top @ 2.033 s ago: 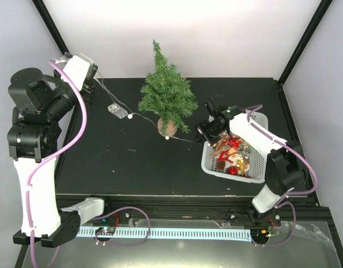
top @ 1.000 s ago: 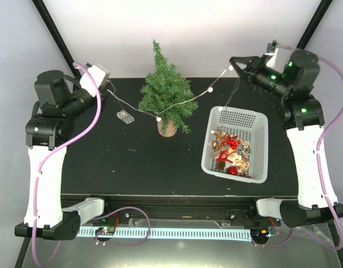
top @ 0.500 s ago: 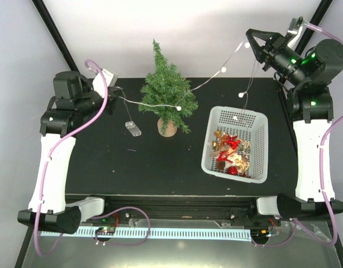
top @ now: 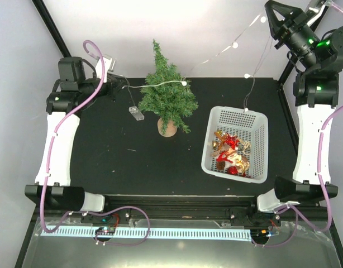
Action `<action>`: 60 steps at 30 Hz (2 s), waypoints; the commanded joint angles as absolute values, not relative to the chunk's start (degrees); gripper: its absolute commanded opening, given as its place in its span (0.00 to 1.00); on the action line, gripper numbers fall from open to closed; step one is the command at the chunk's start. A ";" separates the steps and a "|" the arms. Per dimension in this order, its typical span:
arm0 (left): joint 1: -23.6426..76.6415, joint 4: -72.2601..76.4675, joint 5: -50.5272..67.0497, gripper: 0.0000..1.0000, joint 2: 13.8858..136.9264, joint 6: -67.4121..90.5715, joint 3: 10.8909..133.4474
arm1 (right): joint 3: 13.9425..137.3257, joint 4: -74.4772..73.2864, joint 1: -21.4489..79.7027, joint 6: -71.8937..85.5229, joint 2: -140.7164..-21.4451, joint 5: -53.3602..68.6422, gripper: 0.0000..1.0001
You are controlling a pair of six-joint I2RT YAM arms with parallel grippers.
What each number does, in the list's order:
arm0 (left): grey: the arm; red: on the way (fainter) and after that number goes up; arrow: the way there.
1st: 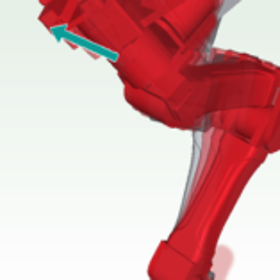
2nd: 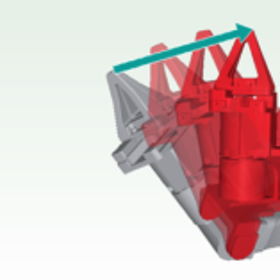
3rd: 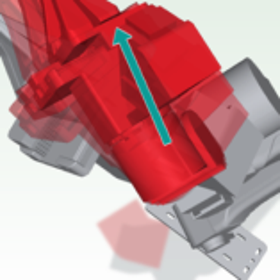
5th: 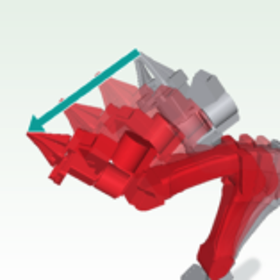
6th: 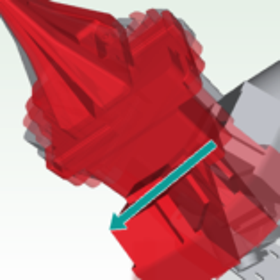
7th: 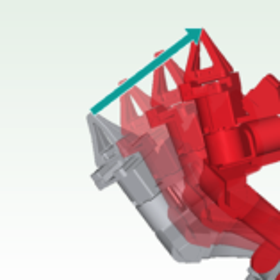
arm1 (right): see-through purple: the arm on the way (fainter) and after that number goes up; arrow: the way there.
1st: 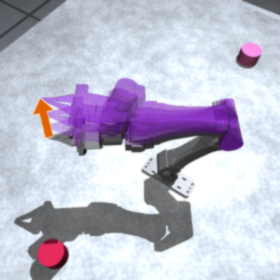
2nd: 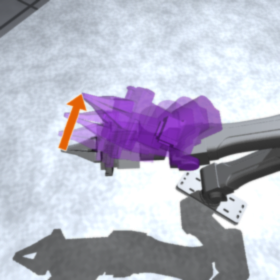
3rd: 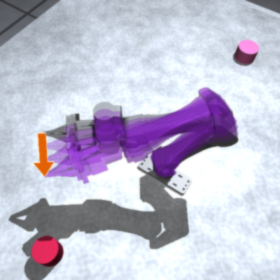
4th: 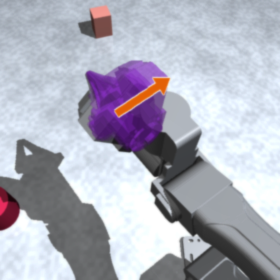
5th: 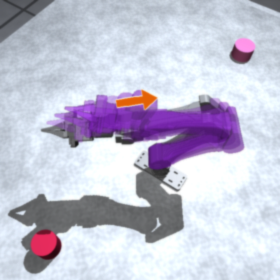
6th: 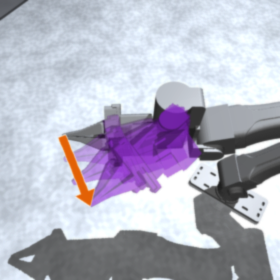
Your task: Decorate the small christmas tree
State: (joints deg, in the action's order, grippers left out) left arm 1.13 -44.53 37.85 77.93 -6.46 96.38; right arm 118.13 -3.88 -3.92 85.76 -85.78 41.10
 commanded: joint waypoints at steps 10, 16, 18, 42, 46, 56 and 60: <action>-1.90 -39.67 56.46 0.02 83.84 4.23 104.93 | 127.08 9.15 -4.85 100.27 -95.47 35.11 0.01; -6.18 -13.73 73.16 0.02 85.66 30.50 97.76 | 132.70 12.92 -4.81 104.33 -100.63 29.28 0.01; -7.02 3.13 76.38 0.02 86.58 45.92 94.52 | 133.42 14.41 -4.74 105.76 -102.14 27.44 0.01; -9.82 9.35 67.86 0.02 101.41 51.91 123.49 | 139.48 19.12 -3.54 107.04 -111.40 21.47 0.01; -10.20 8.24 66.33 0.02 103.81 51.05 125.91 | 139.67 19.31 -3.55 106.32 -112.39 19.88 0.01; -10.27 5.77 64.04 0.02 109.54 48.61 130.81 | 140.94 17.84 -3.33 104.33 -116.42 17.41 0.01; -10.24 3.40 64.88 0.02 110.81 46.41 130.56 | 138.41 18.68 -3.35 103.06 -116.75 18.42 0.01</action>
